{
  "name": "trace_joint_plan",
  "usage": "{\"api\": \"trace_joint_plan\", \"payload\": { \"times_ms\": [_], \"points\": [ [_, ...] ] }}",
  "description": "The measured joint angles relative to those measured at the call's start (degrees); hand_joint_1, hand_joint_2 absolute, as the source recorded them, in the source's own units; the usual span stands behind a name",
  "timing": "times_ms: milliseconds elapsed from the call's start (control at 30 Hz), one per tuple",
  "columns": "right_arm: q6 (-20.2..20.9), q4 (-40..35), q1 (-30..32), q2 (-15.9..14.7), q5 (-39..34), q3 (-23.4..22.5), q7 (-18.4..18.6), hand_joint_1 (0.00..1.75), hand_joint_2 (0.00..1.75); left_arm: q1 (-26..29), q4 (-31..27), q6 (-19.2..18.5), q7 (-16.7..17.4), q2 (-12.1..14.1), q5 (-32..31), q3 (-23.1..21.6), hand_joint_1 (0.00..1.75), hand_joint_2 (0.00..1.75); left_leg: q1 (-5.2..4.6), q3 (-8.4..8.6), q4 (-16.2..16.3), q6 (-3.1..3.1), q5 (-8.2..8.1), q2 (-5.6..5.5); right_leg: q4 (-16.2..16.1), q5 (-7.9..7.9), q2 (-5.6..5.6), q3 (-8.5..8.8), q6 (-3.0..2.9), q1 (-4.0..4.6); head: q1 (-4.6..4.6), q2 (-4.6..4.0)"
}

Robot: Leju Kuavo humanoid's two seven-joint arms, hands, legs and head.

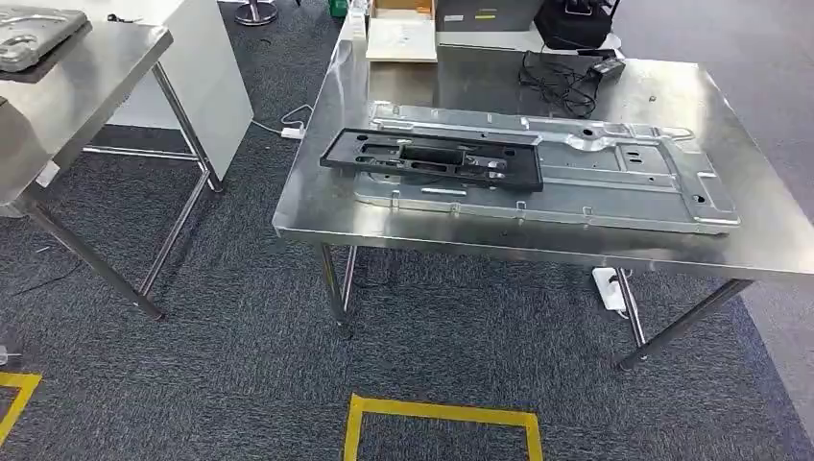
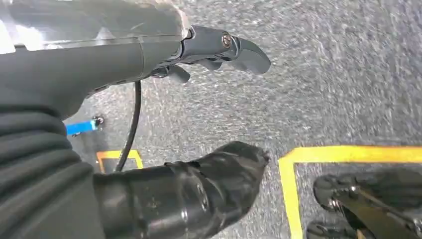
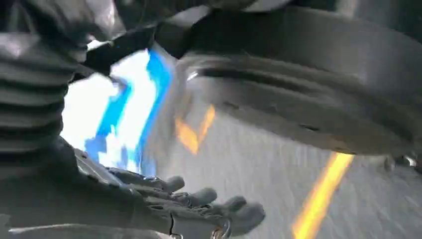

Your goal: Take the parts from the cabinet and place them on the table.

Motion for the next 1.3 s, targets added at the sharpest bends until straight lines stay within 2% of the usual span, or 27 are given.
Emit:
{"api": "trace_joint_plan", "payload": {
  "times_ms": [100,133,200,233,300,367,433,467,533,567,600,633,700,733,767,900,933,967,1033,1067,1100,1133,1167,1200,1233,1267,1300],
  "points": [
    [-1.57,3.52,-0.55,2.29,-5.84,-8.3,-2.12,0.0,0.0,-0.17,2.73,0.68,-0.92,1.14,0.46,-0.68,0.0,1.75,0.03,-0.04,0.0,-0.07,0.21,-0.04,0.11,0.1,-0.06,-0.05,-0.07,0.02,-0.02,0.0],
    [-1.7,4.19,-0.57,2.6,-6.11,-9.74,-2.25,0.0,0.0,-0.17,3.19,0.76,-0.96,1.49,0.46,-0.83,0.0,0.0,0.03,-0.05,0.0,-0.07,0.21,-0.04,0.11,0.1,-0.05,-0.06,-0.08,0.03,0.02,0.0],
    [-1.75,5.35,-0.57,3.21,-7.32,-12.44,-3.09,0.0,0.0,-0.21,4.17,0.96,-1.13,1.88,0.63,-0.96,0.0,0.0,0.03,-0.08,0.01,-0.09,0.23,-0.03,0.12,0.12,-0.04,-0.12,-0.09,0.04,-0.02,0.0],
    [-1.28,5.52,-0.49,3.41,-8.87,-13.79,-4.35,0.0,1.75,-0.28,4.69,1.14,-1.49,1.97,0.94,-0.98,0.0,0.0,0.03,-0.11,0.01,-0.1,0.23,-0.03,0.12,0.12,-0.03,-0.14,-0.09,0.04,0.02,0.0],
    [1.41,5.5,-0.23,3.93,-12.01,-17.15,-7.43,0.0,1.75,-0.39,5.33,1.46,-2.36,2.23,1.75,-0.98,0.0,0.0,-0.16,-0.22,0.33,0.05,0.1,-0.03,-0.17,0.28,-0.02,-0.16,0.17,-0.11,0.02,0.0],
    [6.02,5.52,0.0,4.15,-9.05,-18.79,-10.04,0.0,1.75,-0.53,5.94,1.57,-2.47,2.73,1.58,-0.98,0.0,0.0,-0.3,-0.33,0.1,0.33,0.05,-0.18,-0.28,0.39,-0.16,-0.14,0.5,-0.06,0.0,0.0],
    [9.9,5.68,0.22,3.78,-6.03,-18.78,-12.37,0.0,1.75,-0.84,6.72,1.79,-1.99,2.91,0.96,-0.98,0.0,0.0,0.59,-0.01,-1.19,0.75,0.89,-0.44,0.56,-0.35,-0.29,-0.09,0.81,0.04,-0.06,0.0],
    [11.22,5.81,0.29,3.71,-5.51,-18.79,-13.09,0.0,1.75,-0.97,6.95,1.88,-1.81,3.1,0.92,-0.98,0.0,0.0,0.61,-0.05,-1.54,1.04,1.12,-0.55,2.93,-2.61,-0.08,-1.29,0.87,0.13,0.11,0.0],
    [12.09,6.14,0.33,3.41,-5.03,-18.79,-13.77,0.0,1.75,-1.04,7.49,1.9,-1.66,3.47,0.79,-0.98,0.0,0.0,0.63,-0.55,-1.45,1.13,1.28,-0.85,11.63,-7.88,0.13,-5.34,1.07,-0.16,0.07,0.0],
    [12.31,6.25,0.41,3.25,-5.01,-18.79,-13.81,0.0,1.75,-1.04,7.69,1.9,-1.59,3.58,0.74,-1.0,0.0,0.0,0.62,-0.8,-1.33,1.08,1.32,-1.06,15.6,-9.51,0.16,-7.19,1.15,-0.24,0.04,0.0],
    [12.55,6.38,0.45,3.19,-4.9,-18.79,-14.18,0.0,1.75,-1.04,7.89,1.94,-1.53,3.74,0.7,-0.98,0.0,0.0,0.62,-1.0,-1.18,0.97,1.39,-1.4,17.76,-9.78,0.15,-8.23,1.18,-0.27,0.04,0.0],
    [12.92,6.51,0.49,3.12,-4.44,-18.79,-14.9,0.0,1.75,-1.05,8.17,2.08,-1.44,3.87,0.65,-1.0,0.0,0.0,0.62,-1.17,-1.04,0.85,1.46,-1.84,16.85,-8.42,0.15,-7.84,1.16,-0.31,0.09,0.0],
    [13.79,6.79,0.47,2.88,-3.31,-18.76,-16.64,0.0,1.75,-1.18,8.74,2.45,-1.18,4.02,0.48,-0.98,0.0,0.0,0.62,-1.39,-0.68,0.58,1.62,-2.98,8.21,-3.2,0.62,-3.52,0.73,-0.37,0.07,0.0],
    [14.15,7.06,0.42,2.73,-2.78,-18.76,-17.73,0.0,1.75,-1.32,8.98,2.56,-1.03,4.09,0.5,-1.0,0.0,0.0,0.62,-1.55,-0.43,0.37,1.72,-3.6,2.67,-0.82,2.02,-0.68,0.35,-0.38,0.04,0.0],
    [14.58,7.3,0.32,2.6,-2.34,-18.74,-18.64,0.0,1.75,-1.54,9.11,2.58,-1.0,4.13,0.5,-0.98,0.0,0.0,0.52,-1.72,-0.17,0.08,1.88,-3.96,0.78,-0.97,3.71,0.03,0.32,-0.01,0.02,0.0],
    [16.74,8.27,0.03,2.09,-0.69,-18.15,-20.6,0.0,1.75,-1.46,9.63,2.43,-0.74,4.58,0.65,-0.9,0.0,0.0,0.61,-2.23,-0.37,-1.59,2.86,-5.96,0.27,0.27,1.8,-0.31,-0.98,0.32,0.05,0.0],
    [17.27,8.56,-0.15,2.03,-0.4,-17.96,-20.67,0.0,1.75,-1.44,9.74,2.27,-0.7,4.9,0.76,-0.85,0.0,0.0,0.7,-2.65,0.21,-1.67,2.42,-5.18,-0.3,0.95,0.77,-0.36,-1.55,-0.33,0.09,0.0],
    [17.51,8.8,-0.2,1.77,-0.25,-17.85,-20.67,0.0,1.75,-1.42,9.94,2.1,-0.65,4.91,0.79,-0.85,0.0,0.0,0.64,-3.37,1.98,-2.09,0.51,-3.33,-0.4,1.17,0.33,-0.5,-1.89,-0.39,0.0,0.0],
    [17.66,9.48,-0.15,1.59,-0.07,-17.63,-20.63,0.0,1.75,-1.65,10.05,1.86,-0.37,5.31,0.79,-0.81,0.0,0.0,1.17,-6.8,10.36,-3.09,-4.85,-1.27,-0.28,1.29,-1.08,-0.99,-1.94,-0.43,0.02,0.0],
    [17.64,9.83,-0.17,1.5,-0.07,-17.52,-20.37,0.0,1.75,-1.75,10.18,1.68,-0.26,5.4,0.79,-0.81,0.0,0.0,1.46,-8.66,15.22,-3.5,-7.1,-0.92,-0.18,1.31,-1.93,-1.24,-1.89,-0.47,0.02,0.0],
    [17.64,10.18,-0.23,1.42,-0.07,-17.43,-20.1,0.0,1.75,-1.77,10.35,1.46,-0.09,5.51,0.76,-0.79,0.0,0.0,1.65,-9.56,17.95,-3.79,-8.1,-0.73,0.0,1.32,-2.6,-1.45,-1.87,-0.5,0.02,0.0],
    [17.64,10.55,-0.43,1.33,-0.09,-17.32,-19.75,0.0,1.75,-1.75,10.53,1.31,0.18,5.6,0.7,-0.79,0.0,0.0,1.91,-9.25,18.46,-4.01,-7.91,-0.62,0.15,1.28,-3.37,-1.58,-1.78,-0.56,0.0,0.0],
    [17.64,10.96,-0.63,1.33,-0.22,-17.26,-19.1,0.0,1.75,-1.69,10.86,1.05,0.33,5.81,0.55,-0.77,0.0,0.0,2.09,-7.46,16.03,-4.17,-6.55,-0.47,0.3,1.17,-4.09,-1.62,-1.63,-0.64,0.02,0.0],
    [17.66,11.23,-0.87,1.31,-0.38,-17.26,-18.65,0.0,1.75,-1.63,11.14,0.79,0.37,6.12,0.39,-0.74,0.0,0.0,2.18,-4.35,11.29,-4.25,-4.39,-0.05,0.39,1.0,-4.72,-1.52,-1.37,-0.75,0.0,0.0],
    [17.71,11.51,-1.14,1.29,-0.51,-17.26,-18.01,0.0,1.75,-1.65,11.53,0.72,0.4,6.29,0.39,-0.68,0.0,0.0,2.22,-0.66,5.3,-4.26,-2.21,1.18,0.47,0.8,-5.32,-1.33,-1.08,-0.81,0.02,0.0],
    [17.73,11.78,-1.36,1.22,-0.62,-17.26,-17.48,0.0,1.75,-1.87,11.78,0.72,0.31,6.45,0.35,-0.68,0.0,0.0,2.04,1.79,0.41,-4.21,-2.42,4.62,0.58,0.57,-5.95,-1.01,-0.72,-0.64,0.0,0.0],
    [17.73,11.97,-1.48,1.15,-0.79,-17.23,-17.02,0.0,1.75,-2.11,12.08,0.74,0.02,6.65,0.3,-0.68,0.0,0.0,1.56,2.03,0.37,-3.44,-2.38,4.27,0.66,0.35,-6.42,-1.02,-0.36,-0.22,0.09,0.0]
  ]
}}
